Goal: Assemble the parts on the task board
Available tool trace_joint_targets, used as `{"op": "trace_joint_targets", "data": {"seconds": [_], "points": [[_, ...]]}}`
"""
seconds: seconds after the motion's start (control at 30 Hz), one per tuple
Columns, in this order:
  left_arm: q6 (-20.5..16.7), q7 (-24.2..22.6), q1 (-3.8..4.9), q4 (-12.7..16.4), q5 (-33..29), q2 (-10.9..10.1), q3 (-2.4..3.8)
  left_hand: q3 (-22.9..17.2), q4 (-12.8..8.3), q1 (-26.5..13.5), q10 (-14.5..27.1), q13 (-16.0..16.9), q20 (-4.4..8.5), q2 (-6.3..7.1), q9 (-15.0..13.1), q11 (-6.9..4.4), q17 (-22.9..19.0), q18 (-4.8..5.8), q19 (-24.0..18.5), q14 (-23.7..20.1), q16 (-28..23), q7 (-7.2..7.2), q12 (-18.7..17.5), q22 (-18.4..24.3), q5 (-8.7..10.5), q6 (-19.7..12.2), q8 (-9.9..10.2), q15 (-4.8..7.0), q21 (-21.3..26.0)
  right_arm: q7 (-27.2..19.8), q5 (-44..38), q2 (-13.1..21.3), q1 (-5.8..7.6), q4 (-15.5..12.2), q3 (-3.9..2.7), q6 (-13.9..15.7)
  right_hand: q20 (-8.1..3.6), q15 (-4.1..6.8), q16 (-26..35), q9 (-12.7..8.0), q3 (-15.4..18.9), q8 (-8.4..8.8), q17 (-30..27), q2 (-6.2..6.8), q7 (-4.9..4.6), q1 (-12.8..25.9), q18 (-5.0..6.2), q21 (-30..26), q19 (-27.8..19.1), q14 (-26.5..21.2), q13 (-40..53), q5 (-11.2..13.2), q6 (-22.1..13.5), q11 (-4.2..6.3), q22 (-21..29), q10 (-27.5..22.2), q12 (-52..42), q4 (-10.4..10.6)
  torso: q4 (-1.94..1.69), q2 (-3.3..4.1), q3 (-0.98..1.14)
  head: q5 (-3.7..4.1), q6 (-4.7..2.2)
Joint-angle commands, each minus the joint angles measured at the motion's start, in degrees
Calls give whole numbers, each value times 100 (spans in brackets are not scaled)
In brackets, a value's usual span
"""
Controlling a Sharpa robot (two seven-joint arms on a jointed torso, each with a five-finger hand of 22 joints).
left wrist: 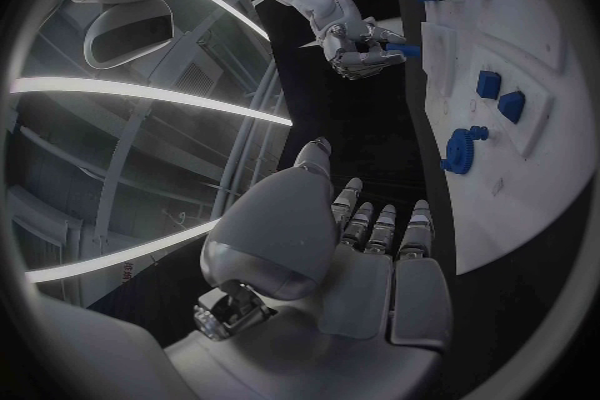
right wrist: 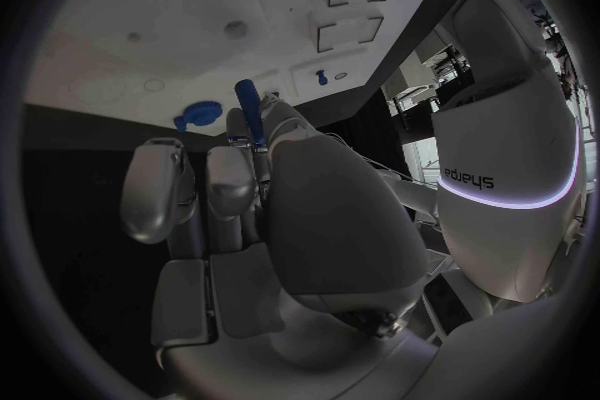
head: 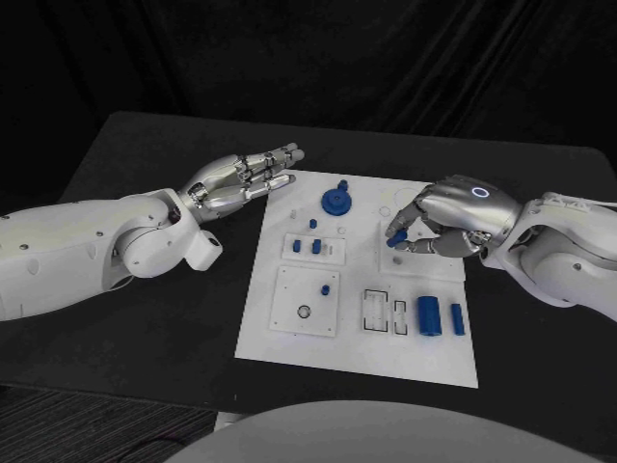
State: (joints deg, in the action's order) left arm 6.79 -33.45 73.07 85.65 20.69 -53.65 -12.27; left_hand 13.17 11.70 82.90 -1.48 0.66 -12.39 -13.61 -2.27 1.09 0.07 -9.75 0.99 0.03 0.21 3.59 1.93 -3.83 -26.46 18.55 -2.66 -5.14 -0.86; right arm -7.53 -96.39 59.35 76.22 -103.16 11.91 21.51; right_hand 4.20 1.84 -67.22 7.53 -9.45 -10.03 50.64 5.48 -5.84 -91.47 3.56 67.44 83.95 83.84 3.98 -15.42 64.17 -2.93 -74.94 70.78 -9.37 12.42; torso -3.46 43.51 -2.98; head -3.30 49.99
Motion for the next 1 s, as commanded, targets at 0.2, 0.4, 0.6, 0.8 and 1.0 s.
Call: {"op": "trace_joint_targets", "data": {"seconds": [0.2,0.4,0.6,0.8,1.0], "points": [[51,-62,-14,-6,-9,15,4,-14,32,-14,-16,4,30,-47,-3,67,-7,-65,24,-3,-21,22,7,38,2,29,-35,48,-8,106,185,-65,293,-409,-2,107,-59,51,56,20,-66,-24,-39,-6,-11,-110,81,-120,55,-2,4,6,50,75,-928,135,1,-24,-4,-1,-9,-15,1],[43,-85,-31,-33,-9,25,4,-21,27,12,-16,4,85,-52,-1,77,-7,-69,18,-3,-21,30,7,56,-27,20,-34,92,-2,53,68,-431,192,-472,-2,-191,-59,46,32,18,-85,3,1,2,-25,-122,75,-94,57,9,-5,13,16,61,-935,113,34,-24,-10,9,-6,-87,1],[46,-115,-109,-65,-9,49,4,-39,14,39,-16,5,101,-69,-1,84,-7,-67,16,-3,-21,35,8,61,-58,20,-33,106,-1,-9,-53,-1091,-84,-258,-3,-446,-49,33,59,18,-258,74,-44,29,-44,-183,99,-239,13,6,-8,555,-32,44,-900,115,109,-12,-17,-5,-2,-139,1],[12,-136,-145,-86,-9,45,4,-48,9,50,-15,4,108,-79,0,86,-7,-67,13,-3,-21,37,6,69,-70,12,-32,113,1,-55,-85,-1671,-237,-23,-3,-666,-46,30,47,15,-292,97,-24,51,-50,-186,110,-295,-3,10,-7,608,-51,42,-886,118,122,-10,-7,6,12,-109,1],[2,-173,-154,-85,-9,63,5,-65,-15,86,-25,8,122,-84,-5,91,-7,-67,16,-3,-21,42,18,62,-108,47,-40,121,0,-76,-189,-1955,-369,195,-4,-686,-44,26,50,9,-318,121,-30,69,-59,-188,121,-358,-21,10,-5,639,-75,37,-870,122,130,-11,-7,4,-4,-93,1]]}}
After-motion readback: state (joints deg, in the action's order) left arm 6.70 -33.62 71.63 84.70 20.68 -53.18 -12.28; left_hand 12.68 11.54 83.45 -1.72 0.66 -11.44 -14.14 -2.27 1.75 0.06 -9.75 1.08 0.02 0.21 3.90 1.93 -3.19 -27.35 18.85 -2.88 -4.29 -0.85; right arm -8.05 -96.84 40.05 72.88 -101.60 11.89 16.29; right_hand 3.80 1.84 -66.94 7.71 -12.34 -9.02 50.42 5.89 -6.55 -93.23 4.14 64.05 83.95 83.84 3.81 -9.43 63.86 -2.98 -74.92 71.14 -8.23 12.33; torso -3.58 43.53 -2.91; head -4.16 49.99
